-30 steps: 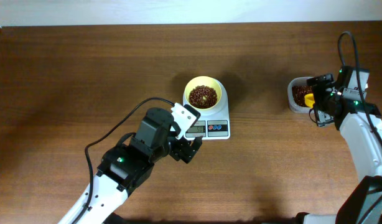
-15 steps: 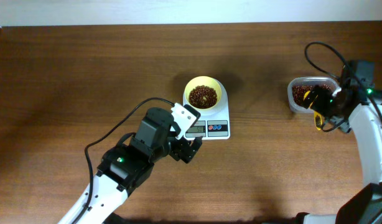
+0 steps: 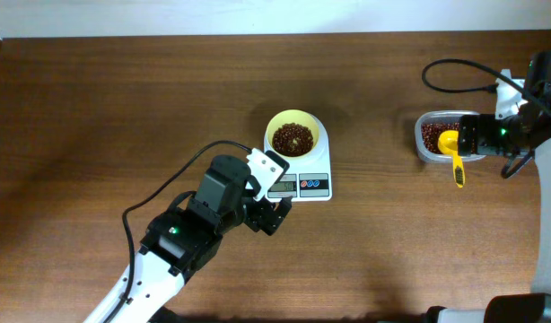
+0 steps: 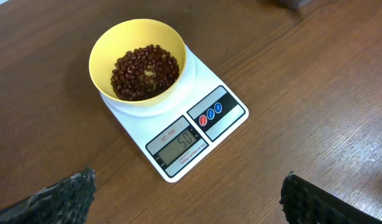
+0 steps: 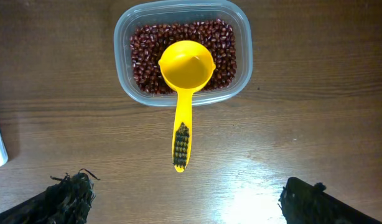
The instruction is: Scoop item into bowl and weigh 50g on scale
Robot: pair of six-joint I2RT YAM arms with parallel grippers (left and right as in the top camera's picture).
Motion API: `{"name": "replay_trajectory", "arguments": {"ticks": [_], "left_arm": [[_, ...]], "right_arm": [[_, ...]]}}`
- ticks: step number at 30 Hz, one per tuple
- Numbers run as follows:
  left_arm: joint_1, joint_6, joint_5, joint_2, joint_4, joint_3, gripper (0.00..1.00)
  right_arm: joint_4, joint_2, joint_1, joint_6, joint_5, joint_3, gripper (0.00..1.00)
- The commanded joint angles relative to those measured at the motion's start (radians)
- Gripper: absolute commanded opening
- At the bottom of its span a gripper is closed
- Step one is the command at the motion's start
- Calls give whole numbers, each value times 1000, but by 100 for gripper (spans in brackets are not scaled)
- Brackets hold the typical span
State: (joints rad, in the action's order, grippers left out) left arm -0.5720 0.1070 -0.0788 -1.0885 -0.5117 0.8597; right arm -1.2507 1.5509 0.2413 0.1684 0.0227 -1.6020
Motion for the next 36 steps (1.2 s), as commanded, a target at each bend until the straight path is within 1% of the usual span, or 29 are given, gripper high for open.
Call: {"name": "replay_trajectory", "arguments": {"ticks": [1, 21, 22, 24, 26, 36], "left_arm": [[-2, -13, -4, 0, 2, -8, 99], [-2, -12, -4, 0, 2, -8, 99], [-2, 16, -27, 1, -48, -8, 99], [-2, 14, -30, 5, -204, -8, 99], [-2, 14, -30, 5, -289, -8, 99], [-2, 14, -30, 5, -294, -8, 99]], "right_arm": [[0, -6, -5, 11, 12, -18, 99], [0, -6, -5, 11, 12, -18, 99], [0, -6, -5, 11, 12, -18, 99], [0, -6, -5, 11, 12, -18, 99], [0, -6, -5, 11, 12, -18, 99], [0, -6, -5, 11, 12, -18, 99]]}}
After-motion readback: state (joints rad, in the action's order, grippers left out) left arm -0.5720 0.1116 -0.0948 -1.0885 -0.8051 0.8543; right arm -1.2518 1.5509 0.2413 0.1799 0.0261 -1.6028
